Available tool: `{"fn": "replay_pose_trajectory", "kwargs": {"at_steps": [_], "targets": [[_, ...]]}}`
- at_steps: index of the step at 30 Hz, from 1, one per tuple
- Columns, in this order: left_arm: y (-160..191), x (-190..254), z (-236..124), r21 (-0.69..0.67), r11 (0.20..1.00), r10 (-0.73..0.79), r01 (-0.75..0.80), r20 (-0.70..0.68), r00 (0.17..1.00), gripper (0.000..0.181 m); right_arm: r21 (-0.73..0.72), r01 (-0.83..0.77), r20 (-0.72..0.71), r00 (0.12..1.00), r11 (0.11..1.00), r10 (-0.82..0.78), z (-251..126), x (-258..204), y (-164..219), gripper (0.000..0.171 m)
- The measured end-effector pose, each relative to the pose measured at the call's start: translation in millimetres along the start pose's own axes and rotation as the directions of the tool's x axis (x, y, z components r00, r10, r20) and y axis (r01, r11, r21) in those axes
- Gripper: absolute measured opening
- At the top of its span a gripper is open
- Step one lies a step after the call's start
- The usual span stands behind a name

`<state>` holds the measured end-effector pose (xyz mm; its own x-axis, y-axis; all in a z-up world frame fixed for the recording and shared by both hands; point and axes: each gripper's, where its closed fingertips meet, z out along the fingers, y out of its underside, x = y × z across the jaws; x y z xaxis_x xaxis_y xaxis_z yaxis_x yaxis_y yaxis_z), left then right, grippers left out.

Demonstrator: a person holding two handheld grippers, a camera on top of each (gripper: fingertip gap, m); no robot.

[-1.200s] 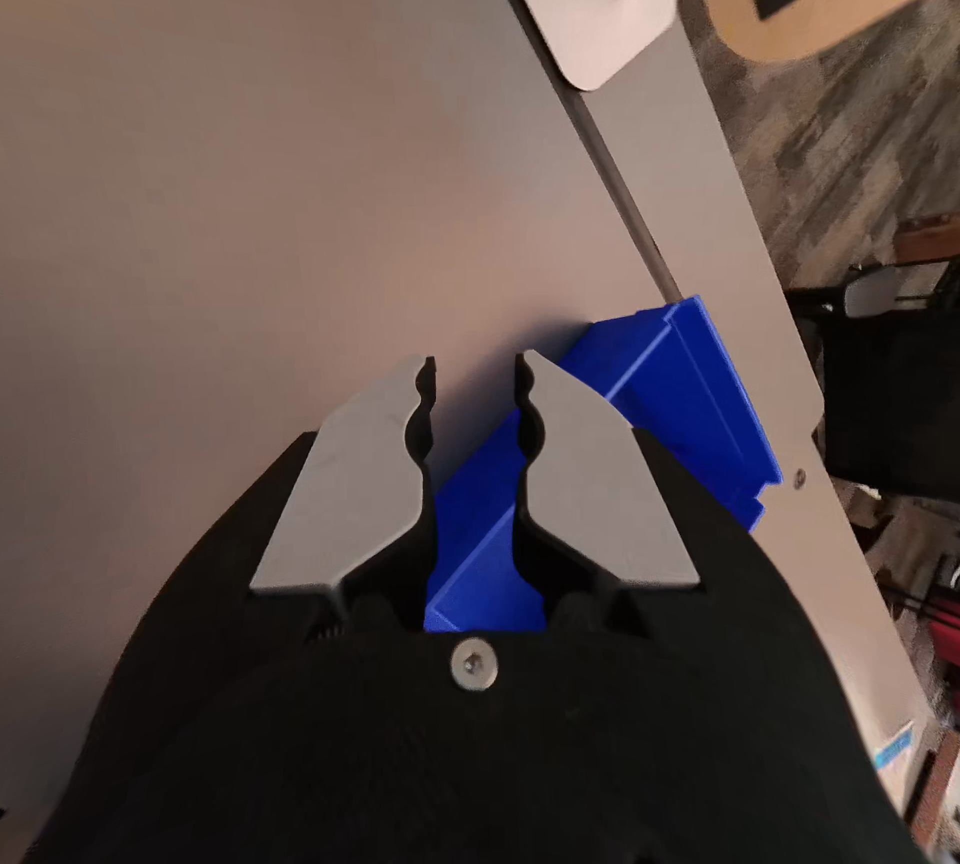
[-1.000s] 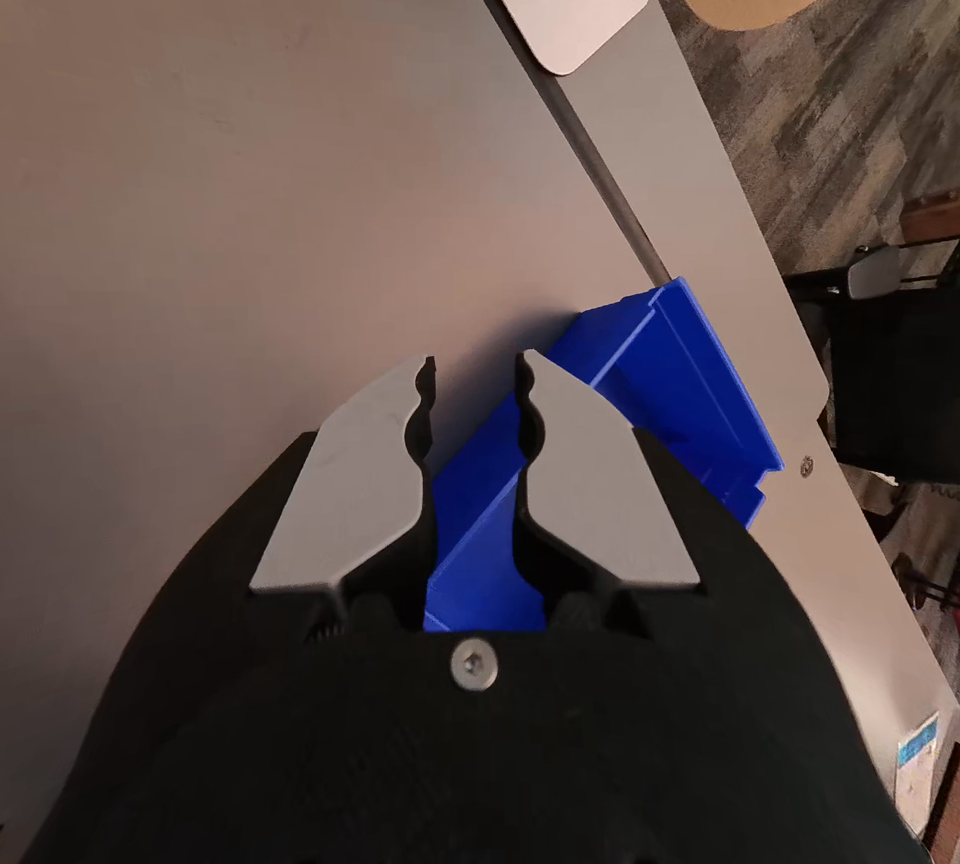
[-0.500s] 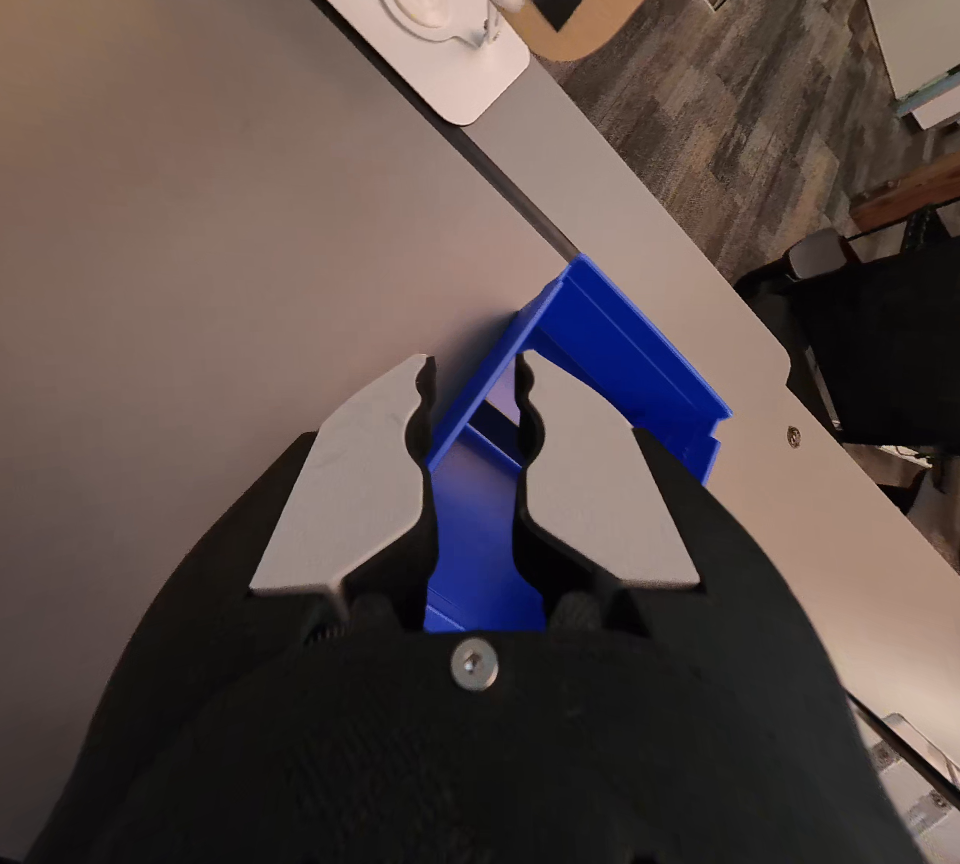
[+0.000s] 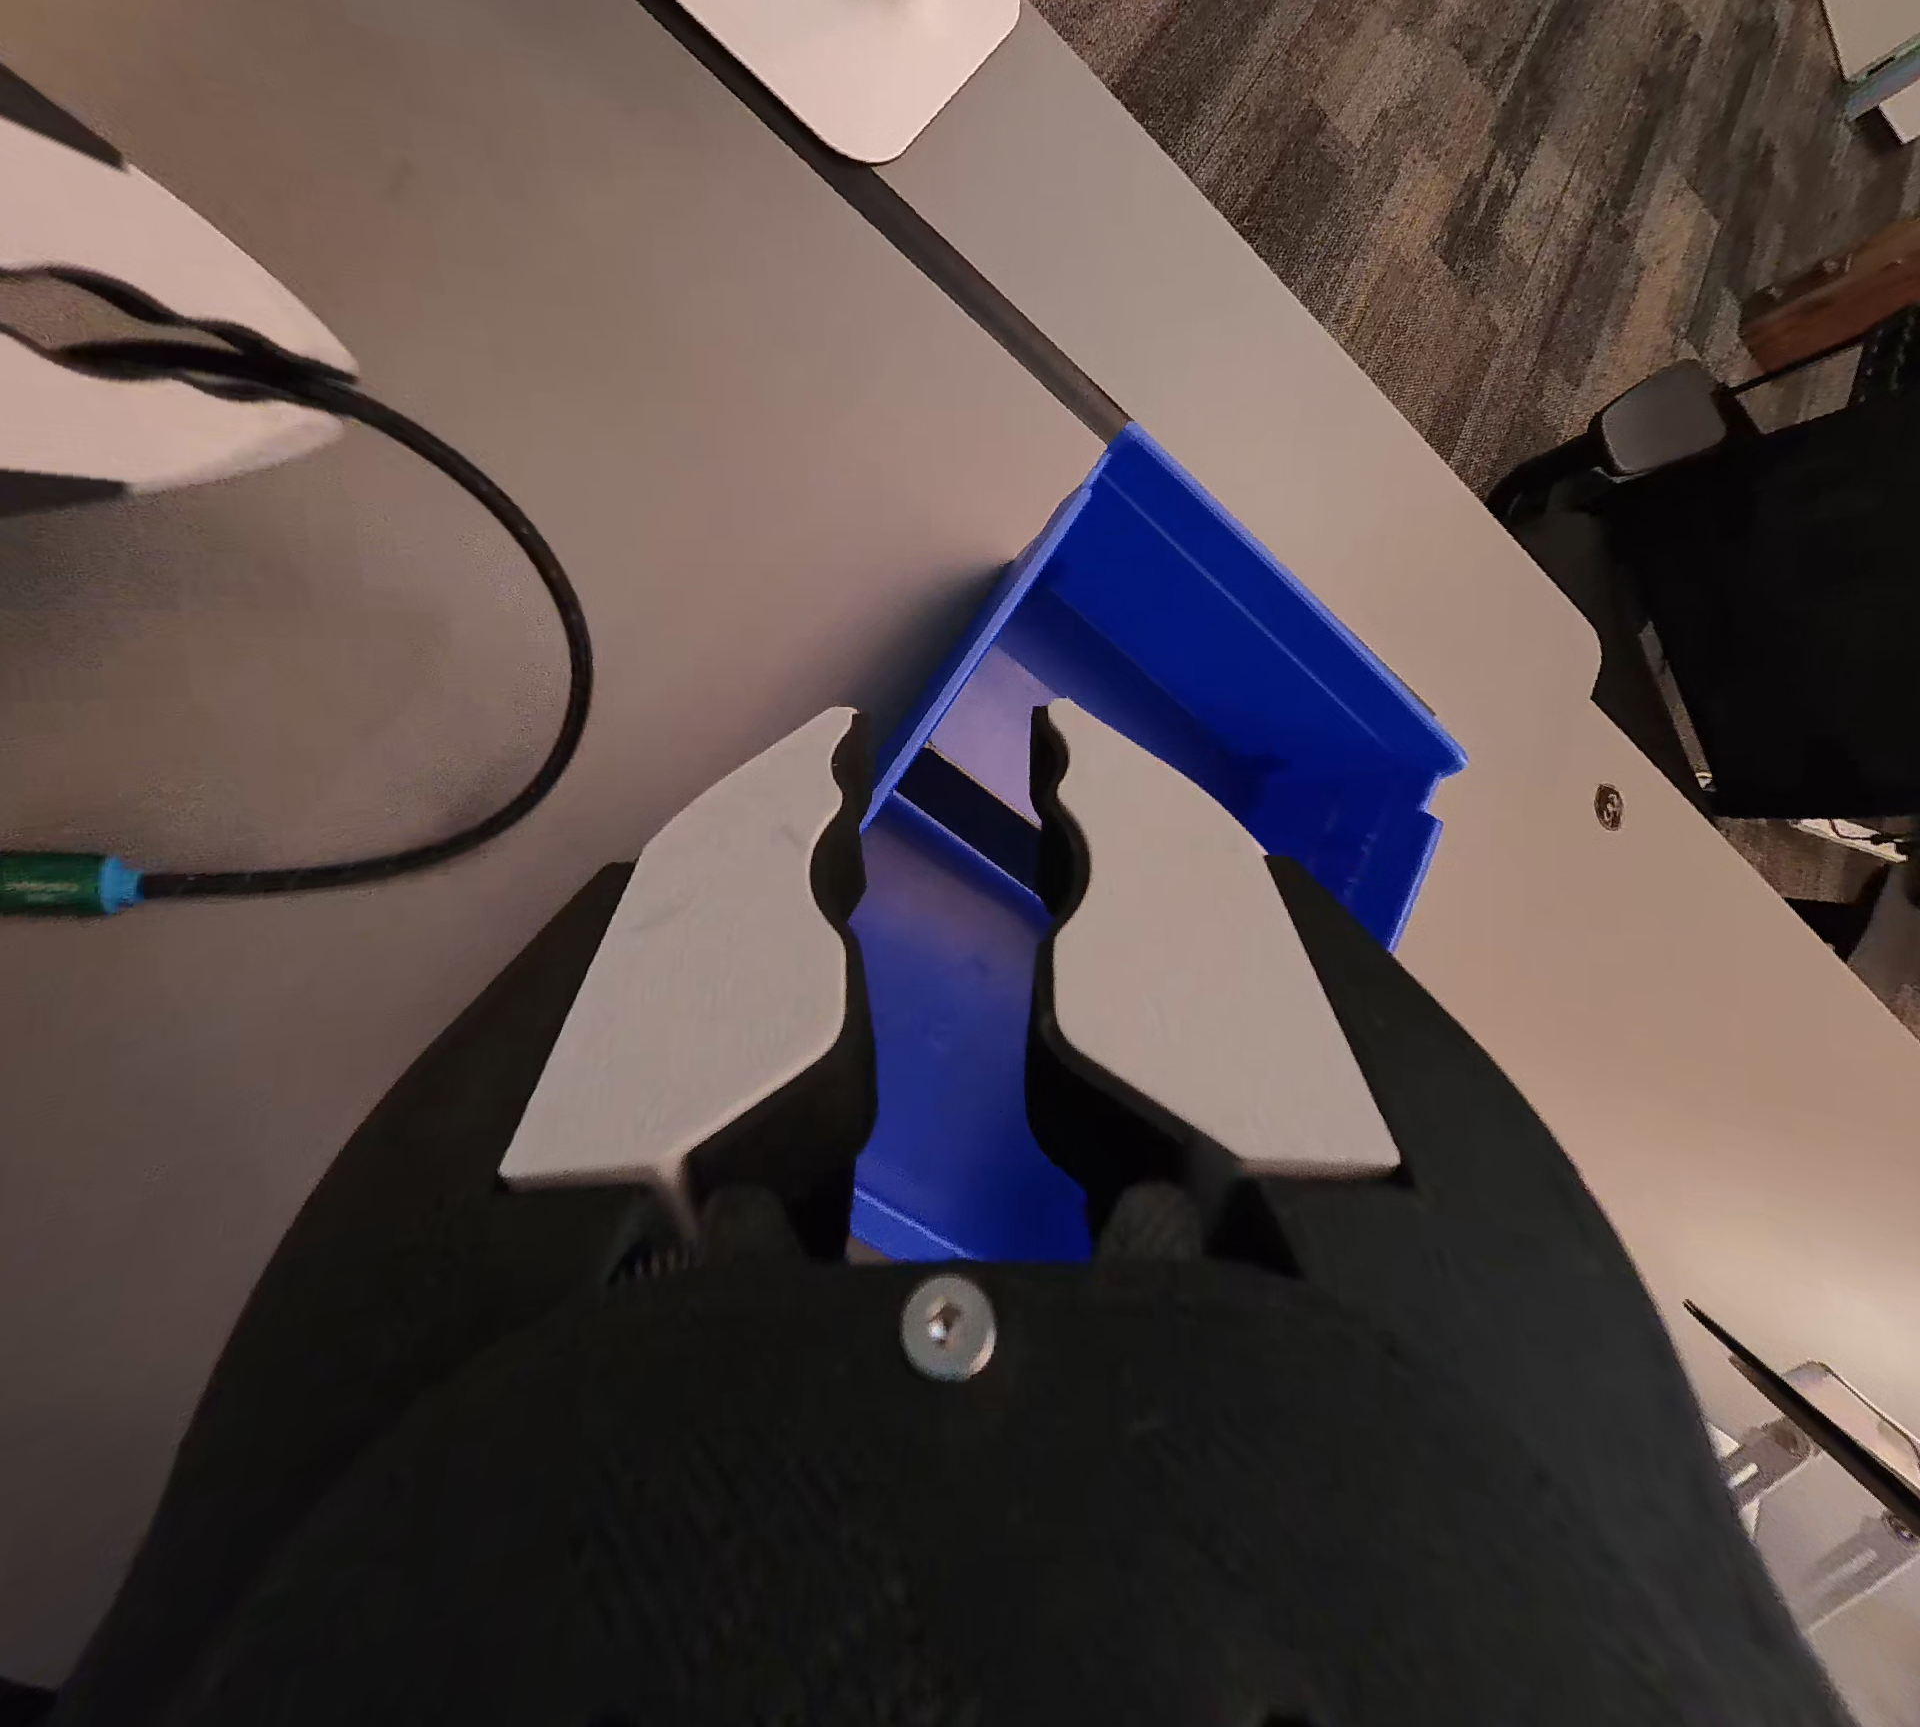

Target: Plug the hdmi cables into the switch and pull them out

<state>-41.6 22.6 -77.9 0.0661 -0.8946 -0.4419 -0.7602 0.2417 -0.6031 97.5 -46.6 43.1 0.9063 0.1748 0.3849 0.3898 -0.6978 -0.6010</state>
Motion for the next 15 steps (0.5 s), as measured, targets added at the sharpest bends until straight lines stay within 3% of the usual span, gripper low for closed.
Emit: {"fn": "replay_pose_trajectory", "kwargs": {"at_steps": [6, 9, 13, 15], "targets": [[12, 15, 39, 0.009, 0.998, -0.063, 0.063, -0.009, 0.998, 0.007, -0.019, 0.022, 0.024, 0.999, 1.000, -0.022, 9, -4, -1, 0.031], [9, 19, 41, 0.034, 0.984, -0.170, 0.174, -0.085, 0.982, 0.028, -0.043, 0.028, 0.021, 0.999, 0.999, -0.027, 13, -2, 2, 0.032], [-20, -17, -5, 0.180, 0.951, -0.237, 0.252, -0.101, 0.966, 0.043, -0.057, 0.019, -0.001, 1.000, 0.998, -0.019, 13, 3, 6, 0.032], [-26, -60, -47, 0.247, 0.942, -0.238, 0.226, 0.016, 0.971, 0.044, -0.048, 0.016, 0.002, 1.000, 0.999, -0.016, 11, 3, 6, 0.032]]}}
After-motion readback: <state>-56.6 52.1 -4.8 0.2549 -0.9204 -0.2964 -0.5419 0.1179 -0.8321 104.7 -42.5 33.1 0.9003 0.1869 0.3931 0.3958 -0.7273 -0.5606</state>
